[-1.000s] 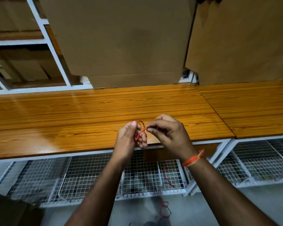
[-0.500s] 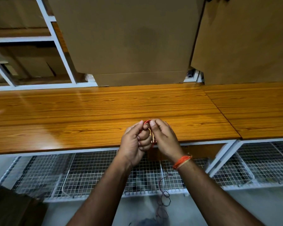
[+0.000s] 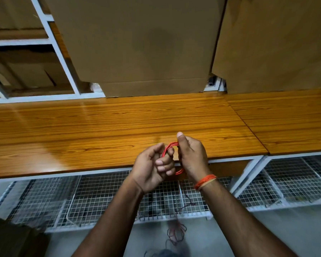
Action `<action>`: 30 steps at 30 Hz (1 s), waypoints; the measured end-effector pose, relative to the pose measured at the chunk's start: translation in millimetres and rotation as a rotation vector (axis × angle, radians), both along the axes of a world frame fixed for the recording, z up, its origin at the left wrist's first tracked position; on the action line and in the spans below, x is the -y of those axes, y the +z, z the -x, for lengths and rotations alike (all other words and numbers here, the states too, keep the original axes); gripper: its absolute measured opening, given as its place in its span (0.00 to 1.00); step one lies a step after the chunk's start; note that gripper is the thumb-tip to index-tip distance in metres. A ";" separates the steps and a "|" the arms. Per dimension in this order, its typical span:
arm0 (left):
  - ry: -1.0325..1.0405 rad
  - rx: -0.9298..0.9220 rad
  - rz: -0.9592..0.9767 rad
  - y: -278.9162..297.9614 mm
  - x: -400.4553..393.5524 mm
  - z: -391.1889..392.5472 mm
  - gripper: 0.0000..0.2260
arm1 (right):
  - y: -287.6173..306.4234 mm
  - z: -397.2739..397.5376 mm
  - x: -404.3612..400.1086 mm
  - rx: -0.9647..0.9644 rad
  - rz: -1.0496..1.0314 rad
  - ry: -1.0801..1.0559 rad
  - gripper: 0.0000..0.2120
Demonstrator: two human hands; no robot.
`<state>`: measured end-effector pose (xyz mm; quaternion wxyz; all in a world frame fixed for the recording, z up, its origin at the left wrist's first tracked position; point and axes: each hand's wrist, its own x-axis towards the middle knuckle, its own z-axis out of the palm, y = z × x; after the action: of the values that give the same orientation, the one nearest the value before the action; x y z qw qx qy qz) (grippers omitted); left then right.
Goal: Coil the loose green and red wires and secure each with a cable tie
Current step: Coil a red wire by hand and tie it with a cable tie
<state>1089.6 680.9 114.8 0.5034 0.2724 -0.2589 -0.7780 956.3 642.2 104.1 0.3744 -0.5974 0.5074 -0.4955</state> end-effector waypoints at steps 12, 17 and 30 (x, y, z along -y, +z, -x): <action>0.098 -0.013 -0.064 -4.7 9.1 19.5 0.10 | -29.9 20.5 4.4 -0.418 0.510 -0.051 0.25; 0.071 0.034 -0.072 -3.6 11.5 21.1 0.11 | -32.4 24.6 2.2 -0.401 0.477 -0.050 0.23; 0.499 -0.214 -0.131 -4.7 33.0 -36.4 0.16 | -85.2 107.4 -18.4 -0.233 -0.074 0.173 0.04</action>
<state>1126.0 647.9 110.1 0.6851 0.2759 -0.0782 -0.6696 848.9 660.6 18.9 0.3760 -0.6781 0.5118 -0.3699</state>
